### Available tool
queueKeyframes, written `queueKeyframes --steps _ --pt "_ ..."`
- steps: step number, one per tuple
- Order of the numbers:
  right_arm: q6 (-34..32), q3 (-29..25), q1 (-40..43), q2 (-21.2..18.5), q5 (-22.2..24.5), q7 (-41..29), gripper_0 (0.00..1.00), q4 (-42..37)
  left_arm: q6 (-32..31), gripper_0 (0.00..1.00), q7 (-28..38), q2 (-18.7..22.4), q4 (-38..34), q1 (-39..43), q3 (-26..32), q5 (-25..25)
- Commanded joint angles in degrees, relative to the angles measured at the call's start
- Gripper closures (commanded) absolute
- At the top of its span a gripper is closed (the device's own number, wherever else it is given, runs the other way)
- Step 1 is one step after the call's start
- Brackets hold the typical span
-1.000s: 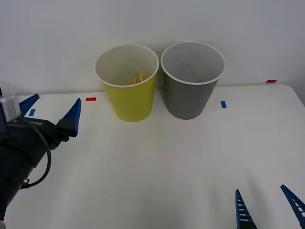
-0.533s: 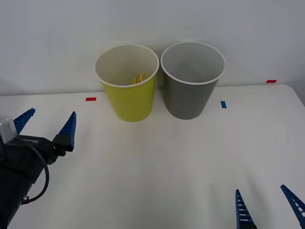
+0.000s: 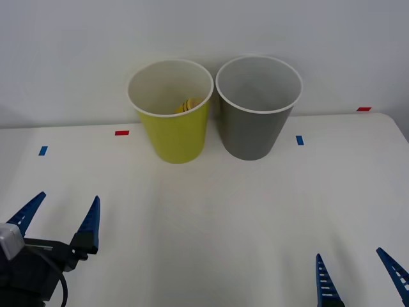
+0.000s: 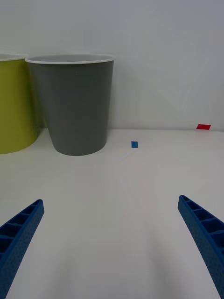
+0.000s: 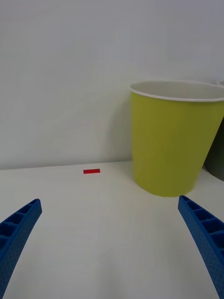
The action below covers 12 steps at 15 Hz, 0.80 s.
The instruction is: Put cans in the gray bin and PET bottles in the light green bin.
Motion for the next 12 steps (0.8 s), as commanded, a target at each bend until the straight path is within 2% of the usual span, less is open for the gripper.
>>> queueKeyframes --steps 1,5,12 --pt "0.0 0.0 0.0 0.0 0.0 0.0 0.0 0.0 -6.36 0.0 1.34 -0.12 2.54 3.83 -1.6 -2.73" --pt "0.0 0.0 0.0 0.0 0.0 0.0 0.0 0.0 -10.84 0.0 2.39 -0.29 3.95 8.67 -3.09 -3.78" --pt "0.0 0.0 0.0 0.0 0.0 0.0 0.0 0.0 -14.35 0.0 2.22 -0.47 3.95 14.38 -4.41 -4.93"
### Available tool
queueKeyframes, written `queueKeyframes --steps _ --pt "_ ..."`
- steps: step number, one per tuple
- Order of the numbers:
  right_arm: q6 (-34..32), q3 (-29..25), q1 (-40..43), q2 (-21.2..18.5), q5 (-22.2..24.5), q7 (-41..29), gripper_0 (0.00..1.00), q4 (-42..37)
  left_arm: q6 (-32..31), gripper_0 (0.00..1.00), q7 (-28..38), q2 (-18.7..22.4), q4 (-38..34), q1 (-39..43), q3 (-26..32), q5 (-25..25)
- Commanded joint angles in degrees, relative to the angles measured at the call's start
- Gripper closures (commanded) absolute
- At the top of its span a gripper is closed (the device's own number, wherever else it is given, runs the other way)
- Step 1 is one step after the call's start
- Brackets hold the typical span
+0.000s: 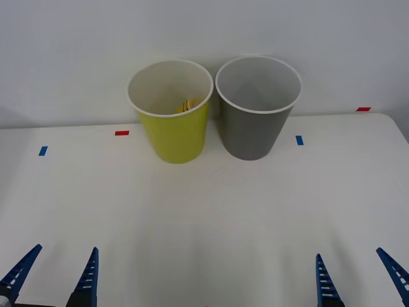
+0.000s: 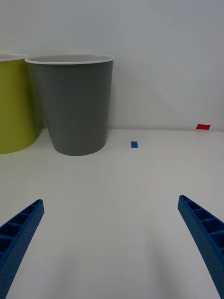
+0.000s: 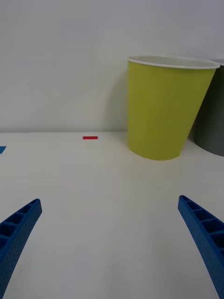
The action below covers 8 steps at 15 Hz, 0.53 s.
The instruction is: Put cans in the gray bin and PET bottles in the light green bin.
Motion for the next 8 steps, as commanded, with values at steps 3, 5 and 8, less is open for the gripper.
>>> queueKeyframes --steps 3,5,8 --pt "0.0 0.0 0.0 0.0 0.0 0.0 0.0 0.0 -1.64 0.0 -0.49 -0.1 0.0 2.17 0.08 -0.88" --pt "0.0 0.0 0.0 0.0 0.0 0.0 0.0 0.0 -1.91 0.0 -0.75 -0.27 0.0 2.79 -0.01 -1.32" --pt "0.0 0.0 0.0 0.0 0.0 0.0 0.0 0.0 -1.91 0.0 -0.75 -0.27 0.0 2.79 -0.01 -1.32"
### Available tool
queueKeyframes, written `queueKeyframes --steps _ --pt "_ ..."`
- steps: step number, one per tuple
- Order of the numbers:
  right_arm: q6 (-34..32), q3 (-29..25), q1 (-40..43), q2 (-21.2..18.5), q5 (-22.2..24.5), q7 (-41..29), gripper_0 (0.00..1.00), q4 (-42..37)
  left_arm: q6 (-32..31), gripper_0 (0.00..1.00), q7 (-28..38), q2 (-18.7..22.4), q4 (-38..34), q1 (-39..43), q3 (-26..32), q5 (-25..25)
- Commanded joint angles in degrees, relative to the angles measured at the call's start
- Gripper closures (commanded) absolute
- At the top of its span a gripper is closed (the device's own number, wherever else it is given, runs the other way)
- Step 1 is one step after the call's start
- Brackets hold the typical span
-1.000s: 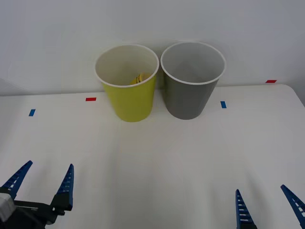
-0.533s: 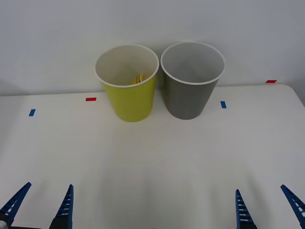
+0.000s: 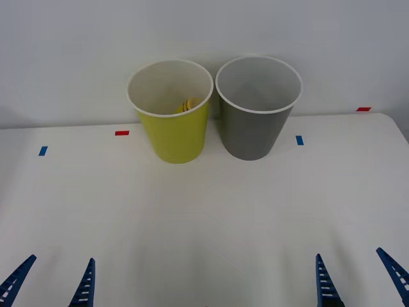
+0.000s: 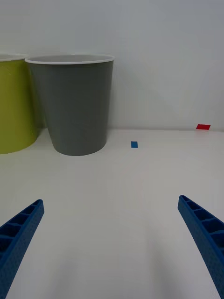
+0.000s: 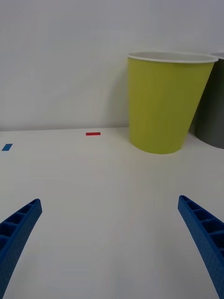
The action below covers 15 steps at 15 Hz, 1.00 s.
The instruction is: Put cans in the gray bin and PET bottles in the light green bin.
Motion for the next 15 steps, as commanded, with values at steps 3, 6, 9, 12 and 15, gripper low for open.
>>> queueKeyframes --steps 3,6,9,12,15 --pt "0.0 0.0 0.0 0.0 0.0 0.0 0.0 0.0 0.0 0.0 -0.03 -0.01 0.0 0.03 0.0 -0.02" --pt "0.0 0.0 0.0 0.0 0.0 0.0 0.0 0.0 0.0 0.0 -0.03 -0.01 0.0 0.03 0.0 -0.02" --pt "0.0 0.0 0.0 0.0 0.0 0.0 0.0 0.0 0.0 0.0 -0.03 -0.01 0.0 0.03 0.0 -0.02" --pt "0.0 0.0 0.0 0.0 0.0 0.0 0.0 0.0 0.0 0.0 -0.03 -0.01 0.0 0.03 0.0 -0.02" --pt "0.0 0.0 0.0 0.0 0.0 0.0 0.0 0.0 0.0 0.0 -0.03 -0.01 0.0 0.03 0.0 -0.02"
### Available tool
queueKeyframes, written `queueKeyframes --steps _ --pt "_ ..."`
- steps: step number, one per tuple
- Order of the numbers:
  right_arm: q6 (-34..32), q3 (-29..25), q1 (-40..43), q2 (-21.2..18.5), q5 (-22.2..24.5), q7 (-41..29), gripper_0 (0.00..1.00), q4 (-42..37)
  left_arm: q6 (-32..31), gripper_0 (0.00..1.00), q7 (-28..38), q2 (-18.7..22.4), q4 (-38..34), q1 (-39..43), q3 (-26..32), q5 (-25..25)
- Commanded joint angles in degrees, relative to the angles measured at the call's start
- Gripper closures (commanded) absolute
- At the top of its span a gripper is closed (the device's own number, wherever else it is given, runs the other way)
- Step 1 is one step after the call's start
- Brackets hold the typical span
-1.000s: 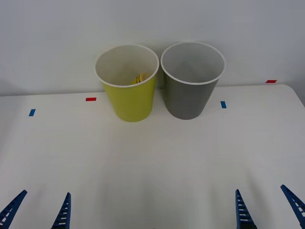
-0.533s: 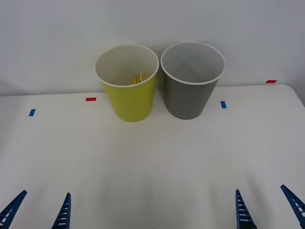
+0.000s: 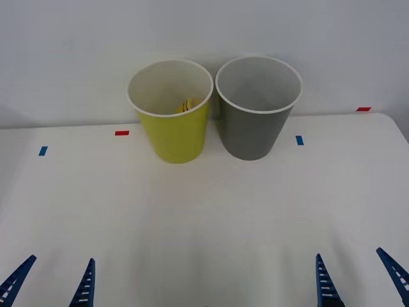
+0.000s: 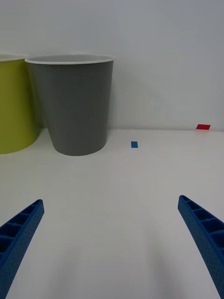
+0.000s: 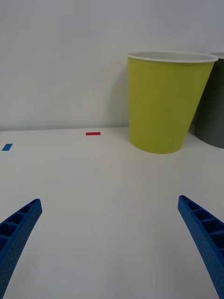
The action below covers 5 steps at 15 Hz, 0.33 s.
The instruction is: Put cans in the gray bin and PET bottles in the light green bin.
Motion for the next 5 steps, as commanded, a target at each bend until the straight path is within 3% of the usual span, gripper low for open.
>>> queueKeyframes --steps 1,5 --pt "0.0 0.0 0.0 0.0 0.0 0.0 0.0 0.0 0.01 0.0 0.0 0.0 0.0 0.0 0.0 0.0" --pt "0.0 0.0 0.0 0.0 0.0 0.0 0.0 0.0 0.01 0.0 0.0 0.0 0.0 0.0 0.0 0.0"
